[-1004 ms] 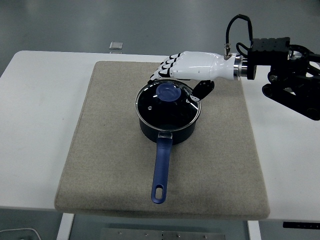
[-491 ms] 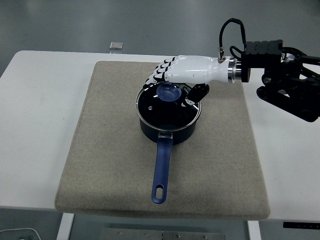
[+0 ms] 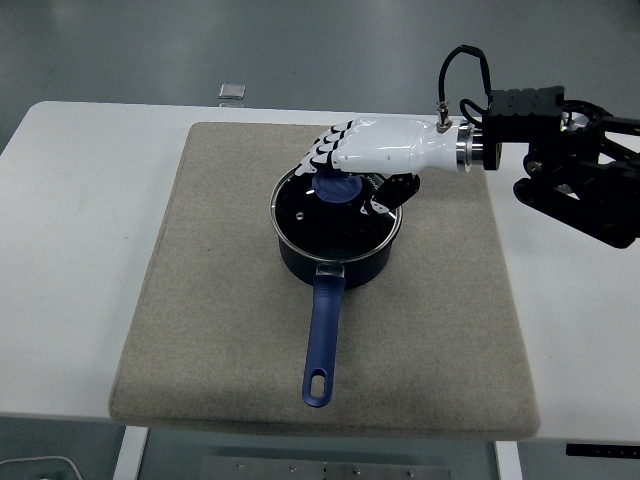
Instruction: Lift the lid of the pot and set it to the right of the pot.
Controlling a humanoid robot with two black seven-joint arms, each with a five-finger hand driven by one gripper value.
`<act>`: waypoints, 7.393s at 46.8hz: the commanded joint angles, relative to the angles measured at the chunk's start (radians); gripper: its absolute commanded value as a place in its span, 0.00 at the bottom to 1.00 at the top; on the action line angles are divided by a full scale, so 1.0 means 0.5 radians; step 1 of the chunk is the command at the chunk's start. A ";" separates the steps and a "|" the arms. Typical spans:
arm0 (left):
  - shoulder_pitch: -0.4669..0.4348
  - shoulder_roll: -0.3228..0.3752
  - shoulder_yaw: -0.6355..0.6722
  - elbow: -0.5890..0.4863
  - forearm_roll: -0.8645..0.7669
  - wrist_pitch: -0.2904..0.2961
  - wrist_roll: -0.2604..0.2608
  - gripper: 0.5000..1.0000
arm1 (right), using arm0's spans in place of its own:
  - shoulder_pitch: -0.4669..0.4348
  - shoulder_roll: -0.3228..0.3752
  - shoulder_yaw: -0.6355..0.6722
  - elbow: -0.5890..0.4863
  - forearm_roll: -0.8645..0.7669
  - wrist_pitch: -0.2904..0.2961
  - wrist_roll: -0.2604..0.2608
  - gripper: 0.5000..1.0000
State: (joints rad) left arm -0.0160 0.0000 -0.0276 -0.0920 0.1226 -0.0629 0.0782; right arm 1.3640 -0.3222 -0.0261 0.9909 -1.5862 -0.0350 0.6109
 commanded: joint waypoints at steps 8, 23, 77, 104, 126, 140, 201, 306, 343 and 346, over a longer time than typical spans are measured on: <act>0.001 0.000 0.000 0.000 0.000 0.000 0.000 1.00 | 0.003 0.000 0.000 -0.021 -0.012 -0.007 0.000 0.82; 0.001 0.000 0.000 0.000 0.000 0.000 0.000 1.00 | -0.001 0.009 -0.033 -0.021 -0.015 -0.007 0.000 0.79; 0.001 0.000 0.000 0.000 0.000 0.000 0.000 1.00 | 0.061 0.012 -0.061 -0.021 -0.043 0.027 0.000 0.00; 0.001 0.000 0.000 0.000 0.000 0.000 0.000 1.00 | 0.134 0.031 -0.061 -0.021 -0.040 0.033 0.000 0.00; 0.001 0.000 0.000 0.000 0.000 0.000 0.000 1.00 | 0.217 0.025 -0.052 -0.150 -0.003 0.039 0.000 0.00; 0.001 0.000 0.000 0.000 0.000 0.000 0.000 1.00 | 0.236 0.028 -0.055 -0.285 -0.003 0.039 0.000 0.00; 0.001 0.000 0.000 0.000 0.000 0.000 0.000 1.00 | 0.101 -0.012 -0.325 -0.880 0.037 0.033 0.000 0.00; 0.001 0.000 0.000 0.000 0.000 0.000 0.000 1.00 | -0.179 -0.150 -0.362 -0.767 0.393 -0.047 0.000 0.00; 0.001 0.000 0.000 0.000 0.000 0.000 0.000 1.00 | -0.225 -0.113 -0.353 -0.773 0.405 -0.080 0.000 0.00; 0.001 0.000 0.000 0.000 0.000 0.000 0.000 1.00 | -0.225 -0.110 -0.353 -0.770 0.405 -0.080 0.000 0.00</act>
State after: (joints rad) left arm -0.0153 0.0000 -0.0276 -0.0920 0.1227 -0.0629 0.0782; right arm 1.2519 -0.3791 -0.2028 0.6053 -1.3836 -0.0750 0.6108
